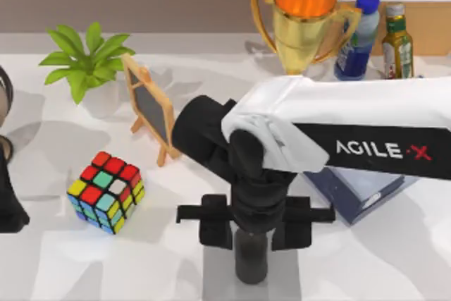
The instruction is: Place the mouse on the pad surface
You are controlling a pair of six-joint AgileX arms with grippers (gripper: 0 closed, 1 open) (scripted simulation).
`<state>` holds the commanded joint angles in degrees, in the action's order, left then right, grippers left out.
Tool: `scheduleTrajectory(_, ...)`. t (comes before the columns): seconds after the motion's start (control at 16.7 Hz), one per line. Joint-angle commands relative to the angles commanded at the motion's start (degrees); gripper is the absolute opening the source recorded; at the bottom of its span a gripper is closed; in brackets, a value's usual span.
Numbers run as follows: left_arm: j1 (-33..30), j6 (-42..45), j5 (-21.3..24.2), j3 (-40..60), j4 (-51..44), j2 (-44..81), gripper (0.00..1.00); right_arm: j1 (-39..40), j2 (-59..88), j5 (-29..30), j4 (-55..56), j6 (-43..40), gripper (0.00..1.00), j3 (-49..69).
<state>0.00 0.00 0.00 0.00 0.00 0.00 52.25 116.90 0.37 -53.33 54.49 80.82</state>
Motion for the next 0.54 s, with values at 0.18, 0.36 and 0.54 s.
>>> scheduleTrajectory(0.18, 0.00, 0.00, 0.00, 0.00, 0.00, 0.00, 1.00, 0.00, 0.00, 0.00, 0.00, 0.00, 0.98, 0.00)
scheduleTrajectory(0.36, 0.00, 0.00, 0.00, 0.00, 0.00, 0.00, 1.00, 0.00, 0.00, 0.00, 0.00, 0.00, 1.00, 0.00)
scheduleTrajectory(0.54, 0.00, 0.00, 0.00, 0.00, 0.00, 0.00, 1.00, 0.00, 0.00, 0.00, 0.00, 0.00, 1.00, 0.00)
